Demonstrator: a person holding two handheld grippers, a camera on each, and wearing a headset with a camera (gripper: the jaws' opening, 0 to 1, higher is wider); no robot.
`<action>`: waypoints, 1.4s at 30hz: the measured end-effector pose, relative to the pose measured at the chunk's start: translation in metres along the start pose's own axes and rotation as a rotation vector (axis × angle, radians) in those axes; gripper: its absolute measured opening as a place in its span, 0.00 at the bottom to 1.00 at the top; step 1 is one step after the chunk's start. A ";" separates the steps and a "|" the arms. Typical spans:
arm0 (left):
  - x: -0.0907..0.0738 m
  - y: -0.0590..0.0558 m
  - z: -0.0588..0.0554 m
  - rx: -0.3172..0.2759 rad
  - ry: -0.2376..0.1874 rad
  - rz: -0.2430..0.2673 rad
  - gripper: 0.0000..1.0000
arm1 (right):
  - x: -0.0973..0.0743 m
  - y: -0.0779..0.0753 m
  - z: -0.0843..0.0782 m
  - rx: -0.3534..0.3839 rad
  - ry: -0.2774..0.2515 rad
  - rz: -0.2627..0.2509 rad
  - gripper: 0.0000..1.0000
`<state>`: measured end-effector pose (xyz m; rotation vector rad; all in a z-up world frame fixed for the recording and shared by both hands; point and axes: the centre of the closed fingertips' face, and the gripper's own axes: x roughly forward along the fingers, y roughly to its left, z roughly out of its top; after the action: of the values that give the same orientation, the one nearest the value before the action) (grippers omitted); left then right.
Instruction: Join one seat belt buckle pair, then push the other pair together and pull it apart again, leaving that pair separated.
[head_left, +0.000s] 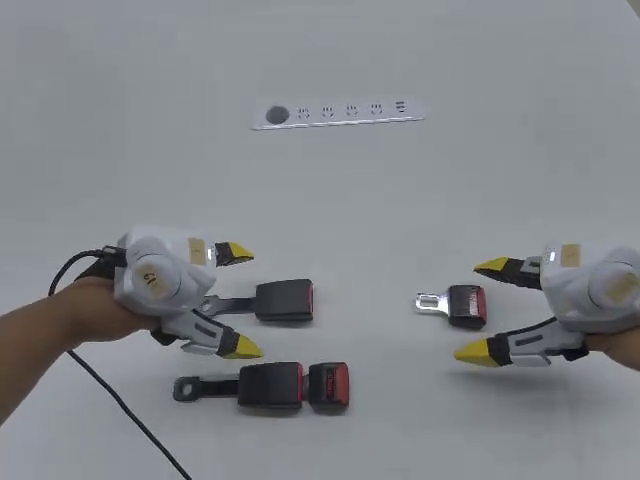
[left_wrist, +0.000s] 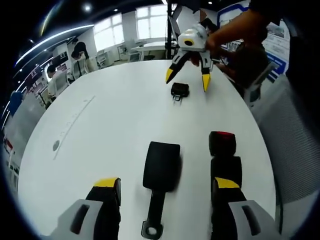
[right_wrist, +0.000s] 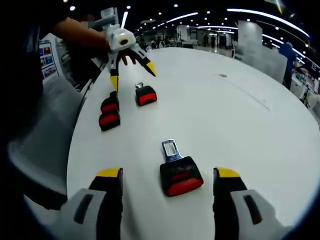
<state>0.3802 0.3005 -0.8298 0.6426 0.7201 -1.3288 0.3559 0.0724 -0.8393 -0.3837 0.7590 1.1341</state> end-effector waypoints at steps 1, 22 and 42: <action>0.003 0.001 -0.001 -0.003 0.003 -0.002 0.76 | 0.001 -0.001 -0.002 -0.001 0.009 0.004 0.74; 0.031 0.005 -0.009 0.043 0.024 -0.049 0.39 | 0.008 -0.011 -0.014 -0.063 0.055 0.059 0.46; 0.031 0.003 -0.003 0.070 0.031 -0.057 0.34 | 0.006 -0.015 -0.014 -0.127 0.015 0.077 0.36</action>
<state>0.3858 0.2842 -0.8557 0.7042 0.7241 -1.4039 0.3660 0.0618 -0.8541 -0.4733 0.7221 1.2571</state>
